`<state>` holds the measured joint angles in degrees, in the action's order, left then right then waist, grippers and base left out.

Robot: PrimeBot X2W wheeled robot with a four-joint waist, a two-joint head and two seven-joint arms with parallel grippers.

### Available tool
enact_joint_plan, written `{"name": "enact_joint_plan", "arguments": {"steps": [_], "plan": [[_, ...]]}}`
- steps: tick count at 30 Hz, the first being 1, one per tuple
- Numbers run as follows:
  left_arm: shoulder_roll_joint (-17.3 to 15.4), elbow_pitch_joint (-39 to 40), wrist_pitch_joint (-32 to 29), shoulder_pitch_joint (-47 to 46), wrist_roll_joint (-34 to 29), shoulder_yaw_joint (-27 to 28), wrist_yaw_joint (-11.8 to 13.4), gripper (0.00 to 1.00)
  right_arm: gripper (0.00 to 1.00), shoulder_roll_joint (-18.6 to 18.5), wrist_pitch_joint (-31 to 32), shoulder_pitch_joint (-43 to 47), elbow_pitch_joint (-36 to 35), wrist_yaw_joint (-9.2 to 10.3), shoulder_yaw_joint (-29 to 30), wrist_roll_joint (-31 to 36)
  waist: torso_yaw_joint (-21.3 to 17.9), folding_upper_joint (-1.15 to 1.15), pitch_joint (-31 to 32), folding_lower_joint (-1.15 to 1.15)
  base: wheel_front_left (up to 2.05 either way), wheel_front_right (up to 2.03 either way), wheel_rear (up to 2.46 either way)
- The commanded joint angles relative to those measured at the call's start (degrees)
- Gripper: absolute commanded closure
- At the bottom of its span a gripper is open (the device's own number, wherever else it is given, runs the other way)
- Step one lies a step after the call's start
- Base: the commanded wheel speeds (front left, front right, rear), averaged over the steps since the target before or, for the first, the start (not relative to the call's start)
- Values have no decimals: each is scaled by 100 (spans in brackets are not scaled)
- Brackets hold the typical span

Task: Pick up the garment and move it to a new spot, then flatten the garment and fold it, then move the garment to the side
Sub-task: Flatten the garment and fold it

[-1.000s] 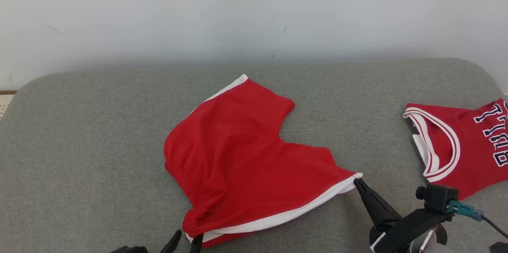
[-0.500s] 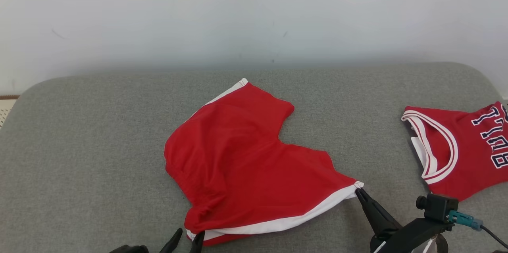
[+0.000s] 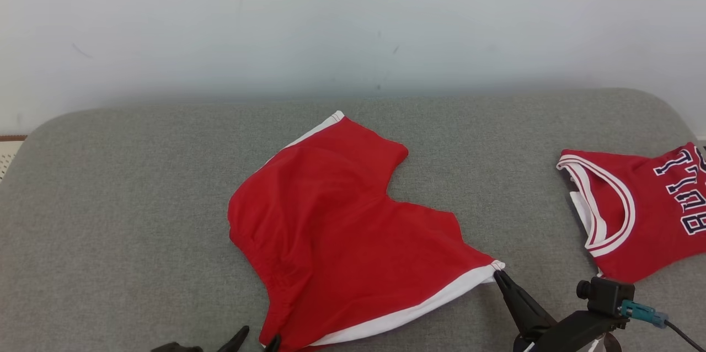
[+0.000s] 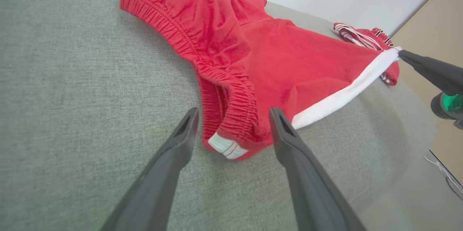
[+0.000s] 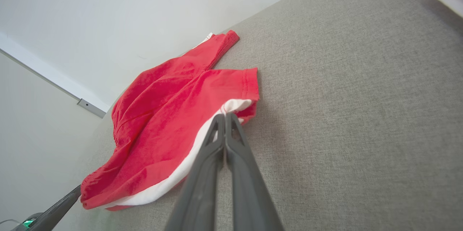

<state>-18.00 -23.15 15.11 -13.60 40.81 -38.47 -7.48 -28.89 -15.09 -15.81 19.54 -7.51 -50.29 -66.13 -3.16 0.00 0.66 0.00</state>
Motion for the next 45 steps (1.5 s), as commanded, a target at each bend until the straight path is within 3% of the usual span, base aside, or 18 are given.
{"name": "enact_joint_plan", "arguments": {"steps": [1, 9, 23, 24, 25, 26, 27, 45], "plan": [[-94, 37, 1, -94, 76, -71, 1, 0, 100, 23, -4, 6, 9, 5, 9, -14, 2, 0, -7, 0, 0, 0, 0], [-350, 55, 1, -408, 453, -525, 1, 0, 100, 96, -4, -27, 36, 5, -27, 26, -38, 0, -64, 0, 0, 0, 0], [-177, -284, 1, -494, 1045, -839, 1, 0, 100, 125, -4, -117, 40, 5, -105, 54, -176, 0, -119, 0, 0, 0, 0], [-172, -322, 1, -495, 1077, -866, 1, 3, 100, 123, -4, -115, 39, 5, -109, 56, -181, 0, -118, 0, 0, 0, 0], [-167, -347, 1, -500, 1107, -890, 1, 49, 100, 121, -4, -111, 42, 5, -111, 55, -184, 0, -117, 0, 0, 0, 0], [-150, -365, 1, -486, 1188, -909, 1, 66, 100, 120, -4, -105, 45, 5, -114, 53, -187, 0, -115, 0, 0, 0, 0], [-152, -378, 1, -486, 1212, -949, 1, 98, 100, 116, -4, -98, 50, 5, -116, 51, -189, 0, -113, 0, 0, 0, 0], [-199, -337, 1, 109, 1091, -692, 1, 100, 100, 12, -4, 252, 9, 5, -110, -44, -163, 0, 156, 0, 0, 0, 0]]}}
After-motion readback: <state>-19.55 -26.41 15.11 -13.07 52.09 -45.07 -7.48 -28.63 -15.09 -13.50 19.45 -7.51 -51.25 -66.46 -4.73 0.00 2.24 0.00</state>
